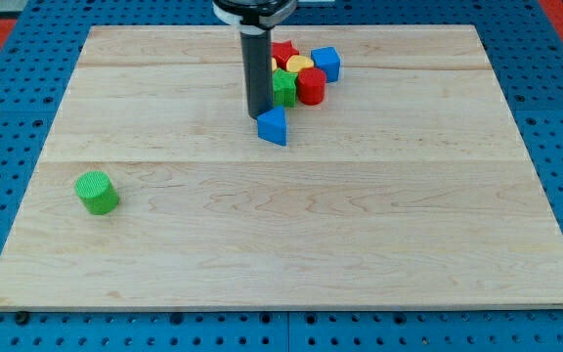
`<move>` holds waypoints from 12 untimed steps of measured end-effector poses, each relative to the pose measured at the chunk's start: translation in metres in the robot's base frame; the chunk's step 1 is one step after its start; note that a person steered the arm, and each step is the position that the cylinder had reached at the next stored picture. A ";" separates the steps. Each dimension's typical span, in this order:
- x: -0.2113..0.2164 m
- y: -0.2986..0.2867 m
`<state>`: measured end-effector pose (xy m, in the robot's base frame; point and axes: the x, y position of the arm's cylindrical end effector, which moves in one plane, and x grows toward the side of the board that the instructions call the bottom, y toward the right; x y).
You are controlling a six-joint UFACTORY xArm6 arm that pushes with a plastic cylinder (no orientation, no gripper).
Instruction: Push the blue triangle closer to group of blocks
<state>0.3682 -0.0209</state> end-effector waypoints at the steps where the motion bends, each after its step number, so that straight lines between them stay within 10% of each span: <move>1: 0.013 0.011; 3: 0.026 -0.045; 9: 0.074 0.086; 12: 0.062 0.063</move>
<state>0.4306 0.0426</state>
